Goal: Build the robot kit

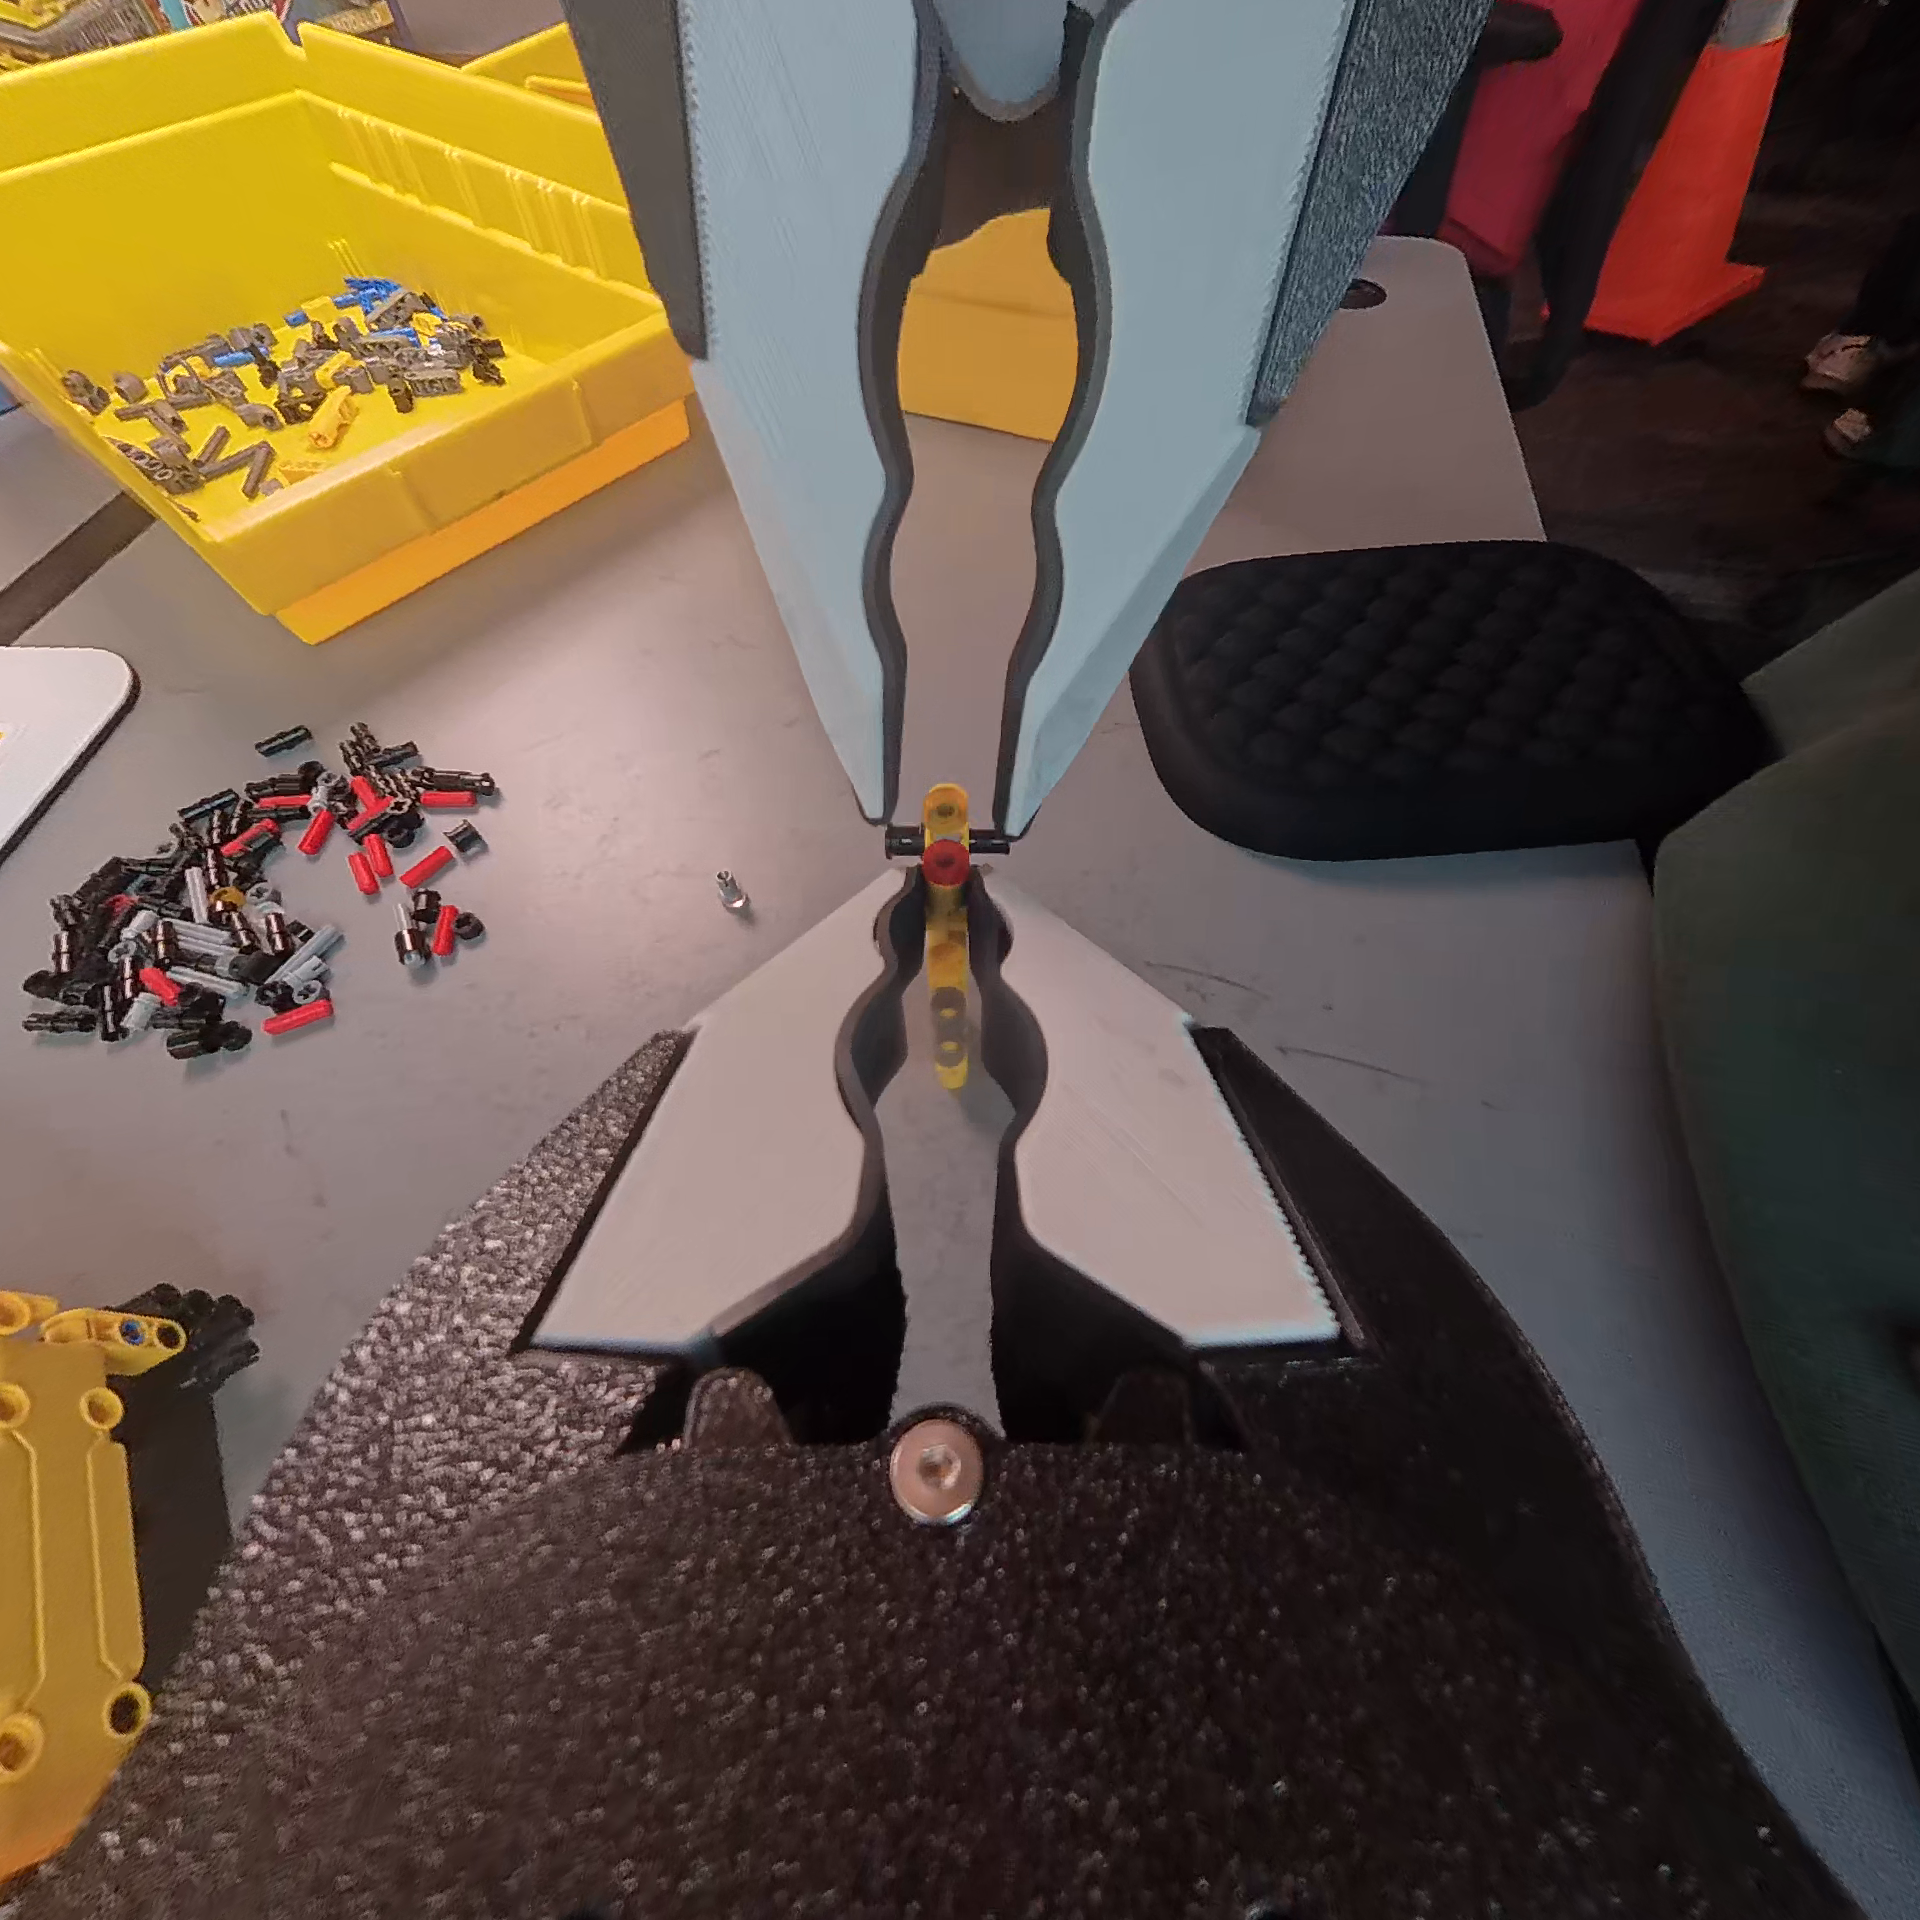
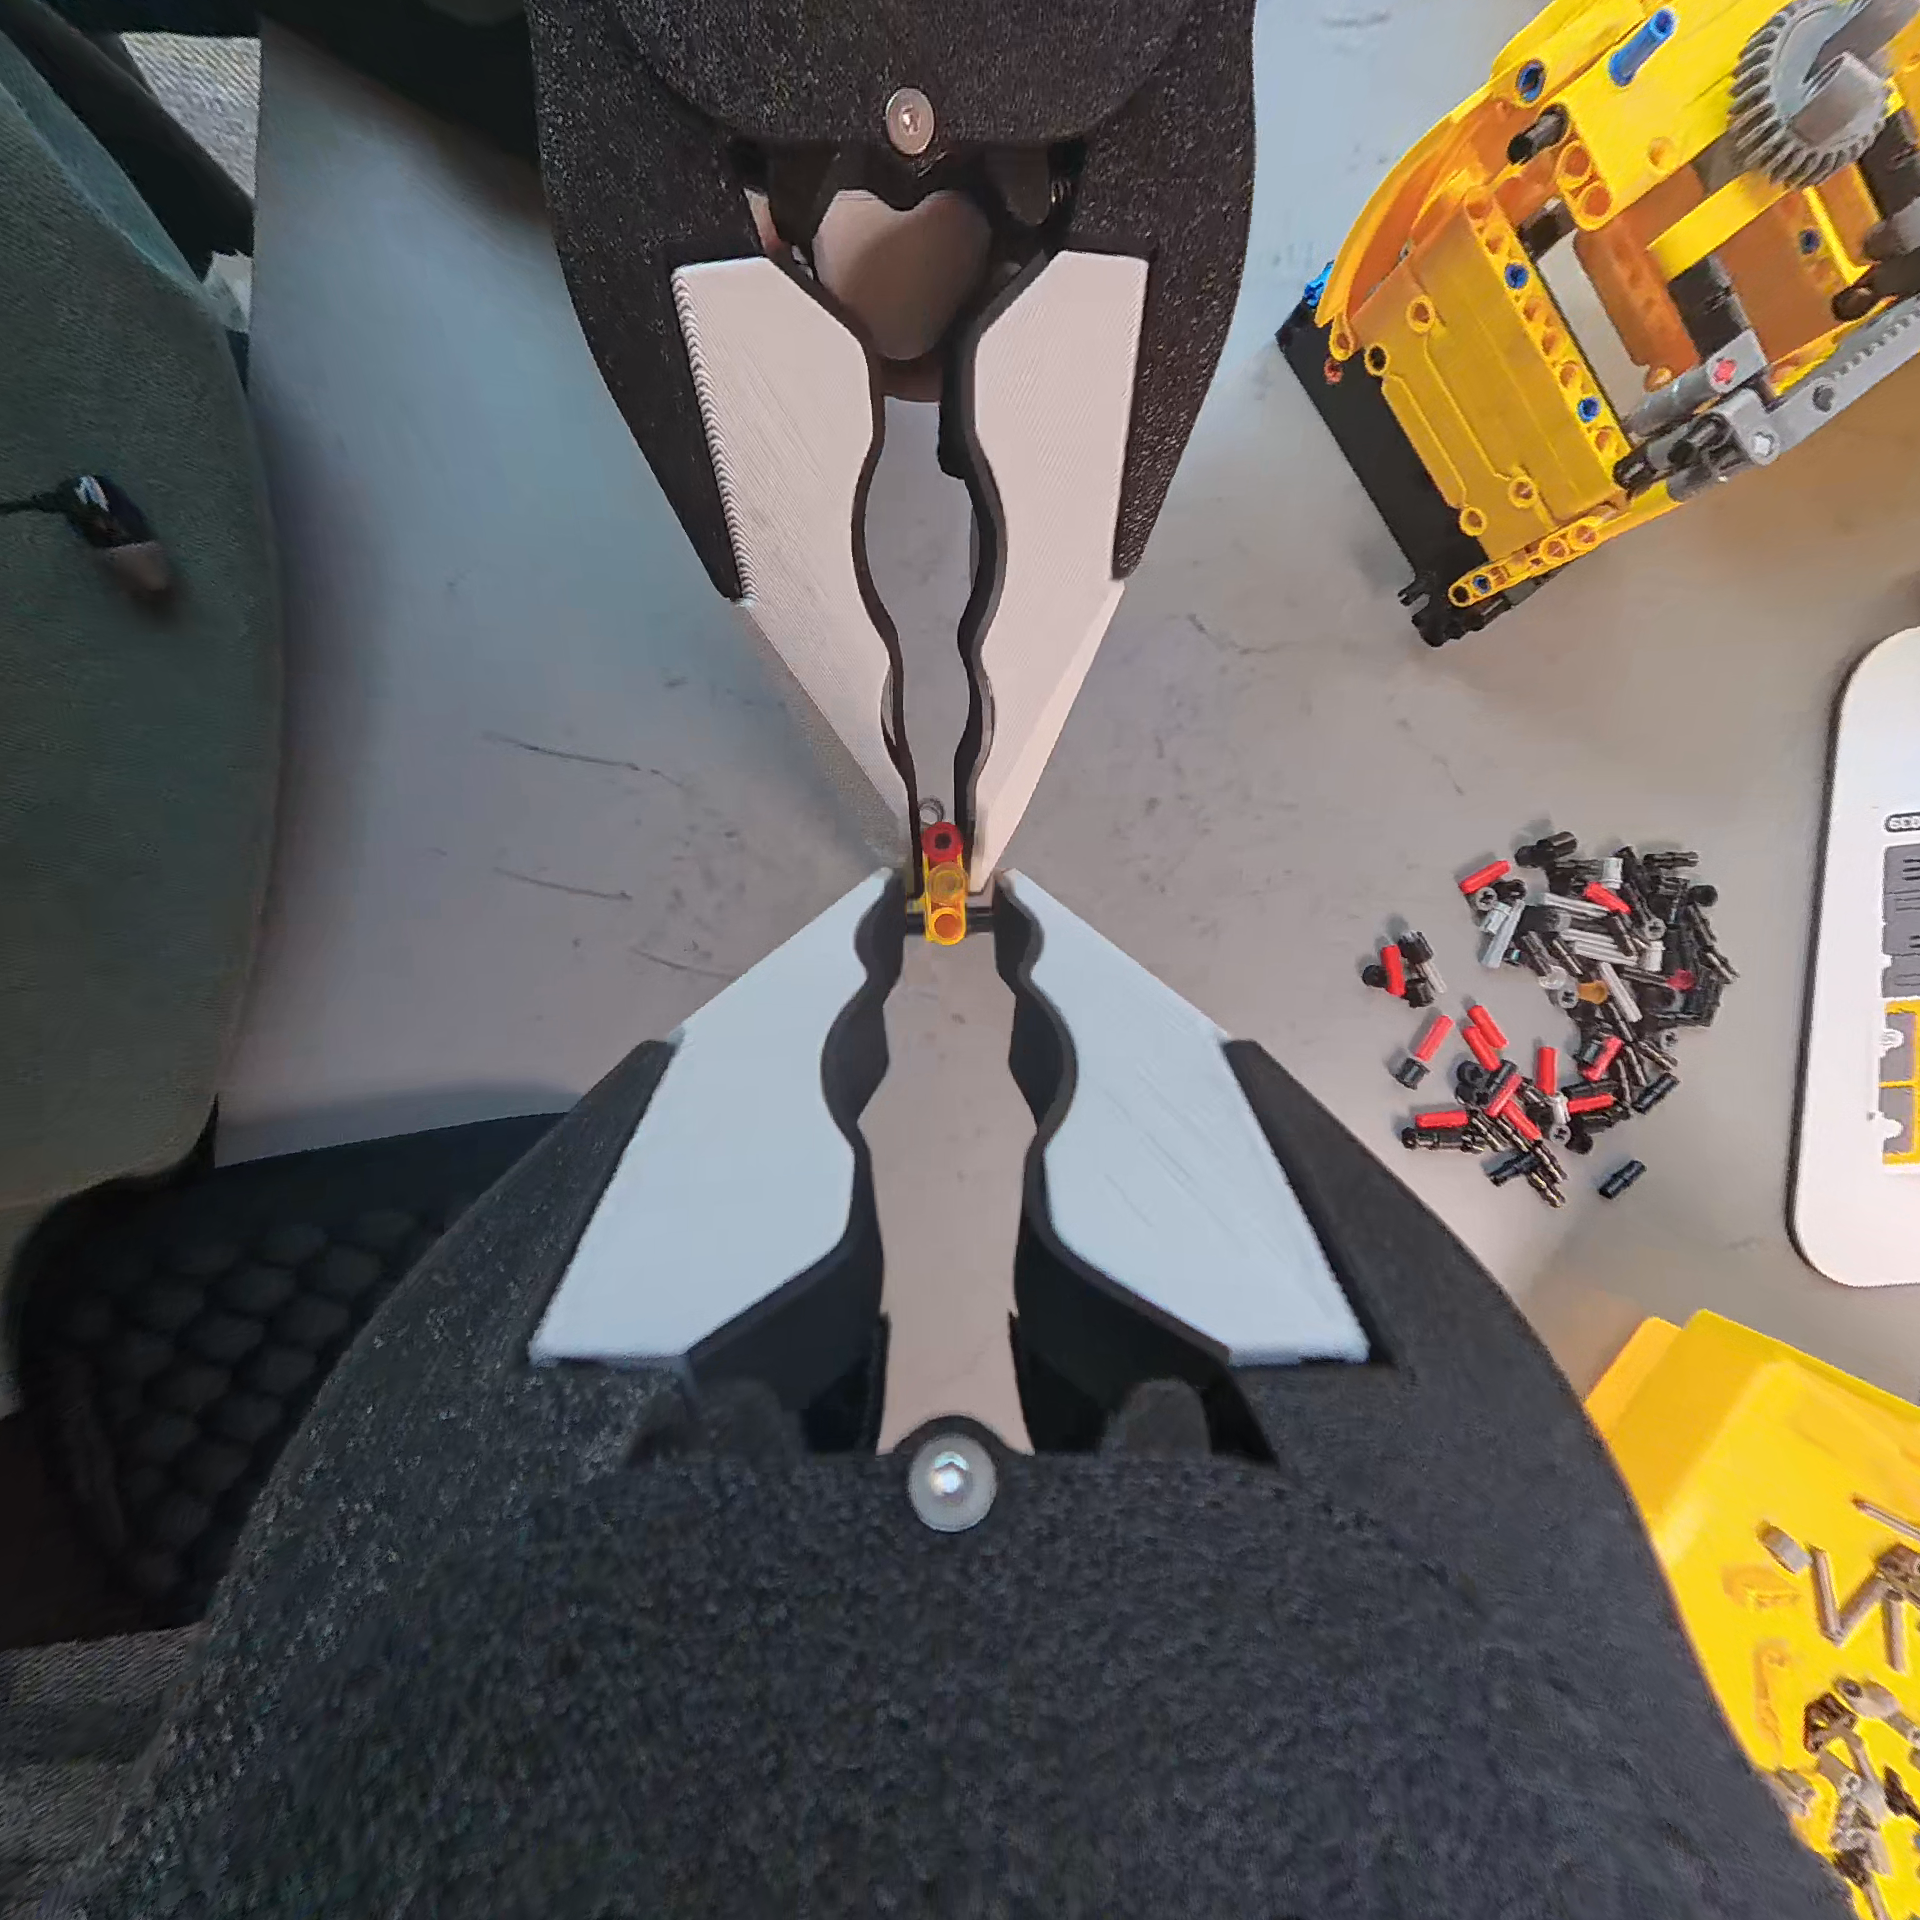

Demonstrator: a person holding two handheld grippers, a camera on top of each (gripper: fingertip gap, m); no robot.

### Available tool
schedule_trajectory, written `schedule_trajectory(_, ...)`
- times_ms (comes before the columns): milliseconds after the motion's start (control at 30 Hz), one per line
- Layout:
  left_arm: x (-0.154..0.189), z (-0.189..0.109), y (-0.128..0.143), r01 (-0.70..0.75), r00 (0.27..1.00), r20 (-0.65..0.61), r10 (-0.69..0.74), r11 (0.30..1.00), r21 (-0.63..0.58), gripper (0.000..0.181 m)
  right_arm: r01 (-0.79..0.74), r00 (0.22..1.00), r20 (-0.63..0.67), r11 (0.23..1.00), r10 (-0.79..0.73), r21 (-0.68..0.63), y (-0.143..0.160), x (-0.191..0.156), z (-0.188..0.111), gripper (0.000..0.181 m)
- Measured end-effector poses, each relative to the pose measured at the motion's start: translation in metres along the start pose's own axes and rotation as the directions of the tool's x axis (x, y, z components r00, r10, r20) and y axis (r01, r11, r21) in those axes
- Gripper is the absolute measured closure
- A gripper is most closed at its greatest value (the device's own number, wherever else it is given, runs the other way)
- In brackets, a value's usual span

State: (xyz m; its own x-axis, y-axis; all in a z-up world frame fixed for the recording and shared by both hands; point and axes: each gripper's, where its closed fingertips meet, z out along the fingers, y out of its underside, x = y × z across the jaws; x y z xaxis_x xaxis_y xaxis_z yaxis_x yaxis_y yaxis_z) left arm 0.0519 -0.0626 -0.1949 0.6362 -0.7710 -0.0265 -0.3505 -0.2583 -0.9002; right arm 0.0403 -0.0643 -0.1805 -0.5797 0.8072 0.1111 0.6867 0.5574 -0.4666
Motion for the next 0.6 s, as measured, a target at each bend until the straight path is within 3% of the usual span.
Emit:
schedule_trajectory(167,-0.001,0.0,0.0,-0.004,1.0,-0.004,0.004,1.0,-0.002,0.175,-0.009,1.0,0.0,0.999,0.009,0.031,-0.011,0.004,-0.01,0.181)
schedule_trajectory(600,0.002,0.0,0.0,-0.012,1.0,-0.007,0.012,1.0,-0.002,0.174,0.0,0.998,0.059,0.995,0.005,-0.095,-0.001,-0.005,-0.001,0.181)
